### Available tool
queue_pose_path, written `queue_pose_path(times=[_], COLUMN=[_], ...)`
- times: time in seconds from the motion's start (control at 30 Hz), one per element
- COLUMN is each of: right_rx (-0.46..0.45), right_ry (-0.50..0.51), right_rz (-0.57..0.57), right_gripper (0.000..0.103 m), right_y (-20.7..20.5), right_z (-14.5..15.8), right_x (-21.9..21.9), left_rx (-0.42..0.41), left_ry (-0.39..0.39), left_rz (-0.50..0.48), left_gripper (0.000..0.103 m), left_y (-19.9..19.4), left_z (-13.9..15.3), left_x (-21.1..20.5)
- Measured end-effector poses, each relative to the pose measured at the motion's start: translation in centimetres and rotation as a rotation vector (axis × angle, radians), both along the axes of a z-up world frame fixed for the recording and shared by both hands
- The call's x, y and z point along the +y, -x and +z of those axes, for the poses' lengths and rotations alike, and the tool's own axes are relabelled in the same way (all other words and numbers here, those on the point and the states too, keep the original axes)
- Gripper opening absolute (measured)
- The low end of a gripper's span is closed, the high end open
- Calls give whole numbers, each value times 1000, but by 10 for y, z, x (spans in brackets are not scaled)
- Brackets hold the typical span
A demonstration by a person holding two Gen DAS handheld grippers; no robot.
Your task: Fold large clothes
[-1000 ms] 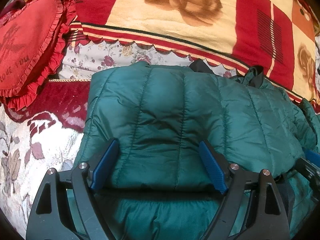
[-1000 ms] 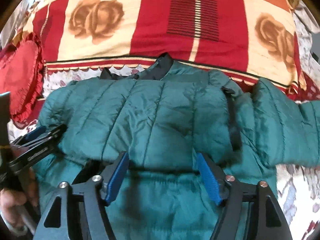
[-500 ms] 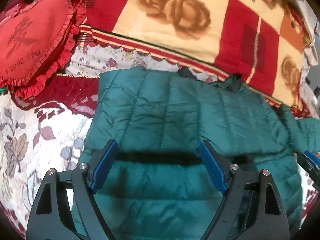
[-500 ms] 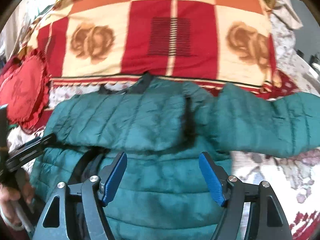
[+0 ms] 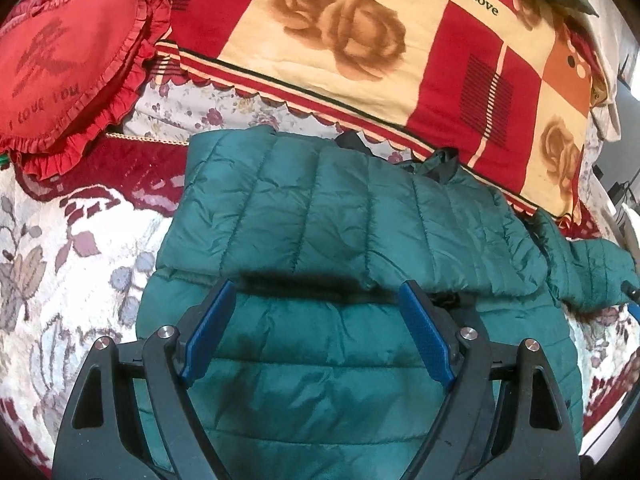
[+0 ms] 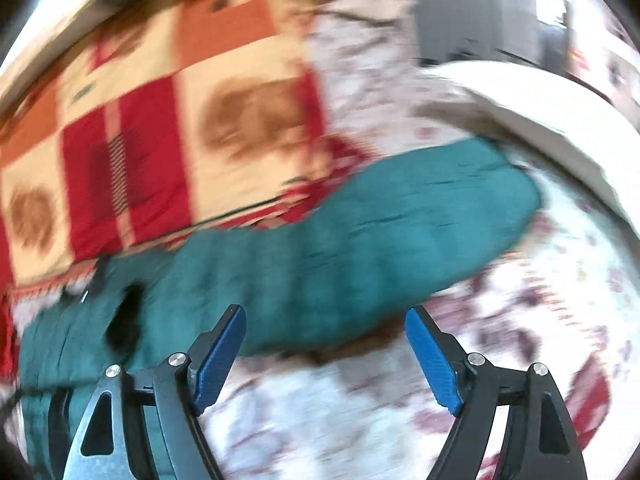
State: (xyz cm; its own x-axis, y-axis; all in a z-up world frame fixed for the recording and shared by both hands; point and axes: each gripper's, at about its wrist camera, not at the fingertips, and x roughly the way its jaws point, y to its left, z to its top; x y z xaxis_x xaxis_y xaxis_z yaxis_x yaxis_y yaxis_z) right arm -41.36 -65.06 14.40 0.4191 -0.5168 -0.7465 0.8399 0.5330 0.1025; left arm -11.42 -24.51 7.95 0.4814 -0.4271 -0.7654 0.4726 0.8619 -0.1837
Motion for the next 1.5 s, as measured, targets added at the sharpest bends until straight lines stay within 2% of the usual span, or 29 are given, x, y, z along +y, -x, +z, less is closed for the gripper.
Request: queue_pose_path(times=[0.17,0.3,0.67,0.73,0.77,0.83,0.87,0.9,0.97,1.1,1.23,1.33,1.5], right_rx=[-39,-80,-172,-172,-169,-188,-196,-196,-216,-242,-263,-253,-206], right_ry=[-40,-60,-94,-91,-102,-97,-79,-58,-33,28,46,20,-59], right_rz=[-168,-261,-361,-365,-360,-346,-334,-313,-261,-73,96,223,417], right_gripper=[83,84,84,60,46,32,22,19,17,16,16,16,16], right_y=[40,55,57,56,55,55,55,52,45,11,-26,-63,-124], right_z=[7,4,-10,-9,-9,-5,0,7,19,49,73,77,65], right_x=[-49,-73,-120,-122,-123,-122,-118,-113,-102,-60,-18,14,72], left_rx=[18,29,25,28,27,27,29,31,30,25,23,20,18], left_ry=[-16,-26,-40,-41,-42,-44,-42,-40,-32,-22,-14,-10,0], left_rz=[-13,-21,-16,-10,-7,-2,1,3,10,26,37,36,42], left_gripper=[84,84,84,84,84,84,84,84,84,84,84,84,84], left_y=[1,2,1,-1,-1,-3,-3,-4,-5,-7,-7,-5,-6], left_z=[-8,-12,-10,-11,-12,-12,-13,-13,-12,-9,-7,-5,-3], left_x=[-3,-3,5,7,7,9,10,11,13,18,22,24,29])
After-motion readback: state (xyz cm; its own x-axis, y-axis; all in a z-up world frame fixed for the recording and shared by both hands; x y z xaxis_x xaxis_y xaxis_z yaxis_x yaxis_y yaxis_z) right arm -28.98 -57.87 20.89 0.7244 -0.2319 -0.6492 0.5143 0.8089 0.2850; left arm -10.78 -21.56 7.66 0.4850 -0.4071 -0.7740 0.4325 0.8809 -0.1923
